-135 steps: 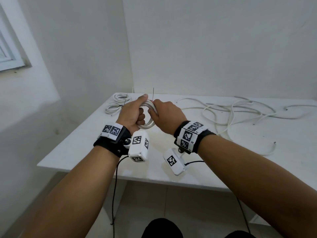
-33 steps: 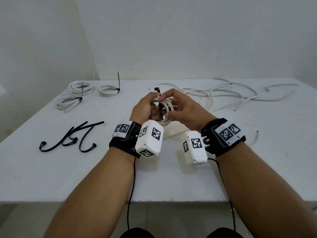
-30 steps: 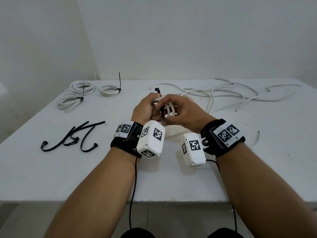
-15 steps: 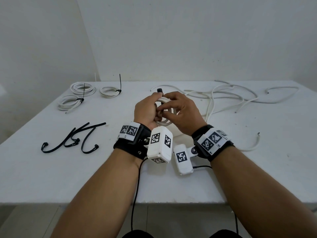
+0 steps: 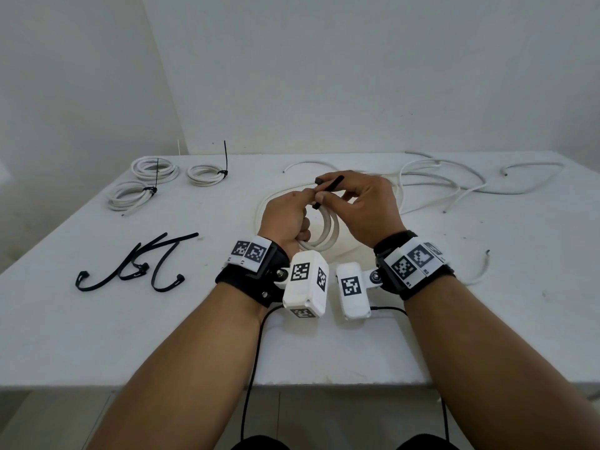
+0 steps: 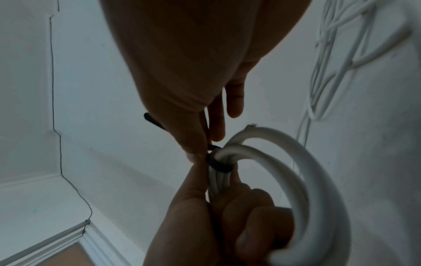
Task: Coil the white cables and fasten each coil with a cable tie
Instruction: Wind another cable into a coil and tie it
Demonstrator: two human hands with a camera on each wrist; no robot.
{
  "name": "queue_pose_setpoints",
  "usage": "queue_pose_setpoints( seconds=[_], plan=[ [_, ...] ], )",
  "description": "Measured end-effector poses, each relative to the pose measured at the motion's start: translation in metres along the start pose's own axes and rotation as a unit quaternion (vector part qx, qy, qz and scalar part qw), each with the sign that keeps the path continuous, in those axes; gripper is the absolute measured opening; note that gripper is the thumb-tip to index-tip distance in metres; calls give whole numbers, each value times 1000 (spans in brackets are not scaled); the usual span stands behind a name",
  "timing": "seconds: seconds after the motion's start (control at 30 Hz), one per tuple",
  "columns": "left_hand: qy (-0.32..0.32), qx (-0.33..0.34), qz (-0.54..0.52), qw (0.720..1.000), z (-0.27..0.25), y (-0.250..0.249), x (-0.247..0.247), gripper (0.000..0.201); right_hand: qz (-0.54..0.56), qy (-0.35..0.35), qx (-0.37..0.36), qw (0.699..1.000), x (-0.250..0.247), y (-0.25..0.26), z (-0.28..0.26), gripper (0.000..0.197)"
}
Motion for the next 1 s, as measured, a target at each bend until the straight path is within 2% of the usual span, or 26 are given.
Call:
queue_pose_setpoints(
  seconds=[0.27,0.4,0.5,0.63,0.73,0.87,1.0],
  plan=[
    [60,24,25,998,0,-4,11,22,71,-2,100,992,-7,-18,3,5],
    [47,32,42,997,0,-4,8,24,97,23,152,983,-1,-31,5,12],
    [19,38,41,998,-1,-3,5,27,106,26,163,981,3,-33,5,24],
    [9,42,49,998,0,-2,4,29,87,5,148,985,-6,-25,3,13],
    [25,47,57,997,-1,-3,5,28,57,2,139,989,-7,-23,5,16],
    [43,71,97,992,-3,-7,7,16,72,7,178,981,-9,-32,5,22],
    [28,88,120,988,-4,-10,7,12,100,30,205,973,-6,-38,4,18]
  ],
)
Point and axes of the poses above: each hand's wrist, its own z-axis towards the middle knuckle, its own x-axis out of the palm, y = z × x, the point moved 10 cm from there along z, towards the middle knuckle, and after that the axes turned 13 degrees about x, right-handed, at the moved point
